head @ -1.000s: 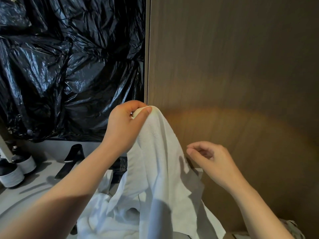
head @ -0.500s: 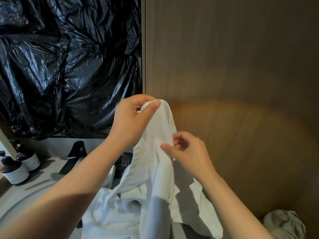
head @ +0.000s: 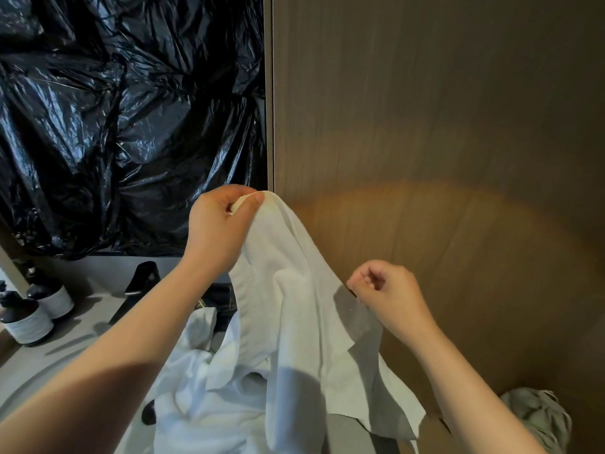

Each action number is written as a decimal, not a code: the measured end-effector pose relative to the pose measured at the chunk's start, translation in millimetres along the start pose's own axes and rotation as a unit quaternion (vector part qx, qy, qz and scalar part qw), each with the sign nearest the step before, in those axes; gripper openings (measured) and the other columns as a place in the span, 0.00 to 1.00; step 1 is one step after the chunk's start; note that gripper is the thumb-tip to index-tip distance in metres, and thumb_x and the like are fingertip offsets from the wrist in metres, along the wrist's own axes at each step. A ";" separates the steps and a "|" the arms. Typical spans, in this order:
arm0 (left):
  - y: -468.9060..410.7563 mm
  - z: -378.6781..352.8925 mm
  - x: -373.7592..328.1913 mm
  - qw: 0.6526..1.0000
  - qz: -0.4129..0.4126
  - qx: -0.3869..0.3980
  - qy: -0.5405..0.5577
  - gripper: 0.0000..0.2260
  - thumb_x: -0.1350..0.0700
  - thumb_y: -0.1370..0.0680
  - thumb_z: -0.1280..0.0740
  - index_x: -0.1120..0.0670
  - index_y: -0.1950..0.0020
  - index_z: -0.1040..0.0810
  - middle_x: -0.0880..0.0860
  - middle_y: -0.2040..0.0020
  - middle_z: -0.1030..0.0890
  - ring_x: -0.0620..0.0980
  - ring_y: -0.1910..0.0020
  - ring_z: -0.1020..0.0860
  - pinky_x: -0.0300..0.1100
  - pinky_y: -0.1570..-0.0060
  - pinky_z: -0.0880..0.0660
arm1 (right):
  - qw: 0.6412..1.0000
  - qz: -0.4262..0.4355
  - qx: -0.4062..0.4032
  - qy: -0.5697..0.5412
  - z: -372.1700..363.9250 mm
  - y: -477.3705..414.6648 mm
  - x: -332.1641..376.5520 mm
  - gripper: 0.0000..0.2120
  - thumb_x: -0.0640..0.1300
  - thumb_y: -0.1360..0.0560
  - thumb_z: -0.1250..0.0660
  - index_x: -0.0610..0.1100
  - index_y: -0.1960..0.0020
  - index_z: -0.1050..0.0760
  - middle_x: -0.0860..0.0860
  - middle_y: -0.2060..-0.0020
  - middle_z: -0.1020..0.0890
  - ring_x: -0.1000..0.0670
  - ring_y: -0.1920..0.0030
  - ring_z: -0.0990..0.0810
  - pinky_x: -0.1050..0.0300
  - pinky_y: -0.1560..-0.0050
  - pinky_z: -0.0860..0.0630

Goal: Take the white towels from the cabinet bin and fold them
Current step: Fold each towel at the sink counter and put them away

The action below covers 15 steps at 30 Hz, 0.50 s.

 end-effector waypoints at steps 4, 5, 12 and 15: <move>1.1 -10.1 2.4 1.000 -0.004 0.014 0.005 0.05 0.52 0.22 0.34 0.44 0.56 0.20 0.36 0.60 0.22 0.26 0.59 0.26 0.33 0.55 0.30 | 0.998 -0.030 0.036 -0.031 -12.2 10.5 -13.3 0.05 0.44 0.29 0.24 0.45 0.61 0.19 0.51 0.69 0.21 0.60 0.69 0.27 0.65 0.65 0.28; 1.0 -12.4 0.9 1.000 -0.008 0.016 0.005 0.06 0.52 0.21 0.34 0.43 0.56 0.20 0.36 0.60 0.22 0.26 0.58 0.26 0.33 0.55 0.29 | 0.997 -0.034 0.047 -0.043 -20.0 12.4 -13.8 0.06 0.46 0.30 0.23 0.45 0.59 0.19 0.49 0.67 0.20 0.59 0.69 0.27 0.65 0.64 0.28; -4.2 -18.0 0.2 1.000 -0.008 0.018 -0.003 0.05 0.50 0.22 0.33 0.42 0.56 0.20 0.36 0.61 0.22 0.33 0.57 0.24 0.36 0.52 0.26 | 0.998 -0.017 0.051 0.025 -46.4 18.9 -22.5 0.09 0.41 0.28 0.28 0.53 0.63 0.22 0.55 0.69 0.21 0.60 0.71 0.28 0.70 0.67 0.31; -5.0 -17.2 5.0 1.000 0.001 0.018 0.000 0.04 0.51 0.22 0.34 0.43 0.55 0.20 0.37 0.60 0.21 0.35 0.56 0.23 0.37 0.51 0.25 | 0.997 -0.032 0.053 0.043 -42.7 22.3 -36.1 0.13 0.39 0.27 0.30 0.53 0.66 0.26 0.56 0.70 0.24 0.60 0.72 0.29 0.71 0.68 0.32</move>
Point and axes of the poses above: each hand's wrist, its own y-axis away from the middle knuckle, its own z-axis out of the back of the hand, x = y × z, the point moved 7 cm from there along -y, towards the middle knuckle
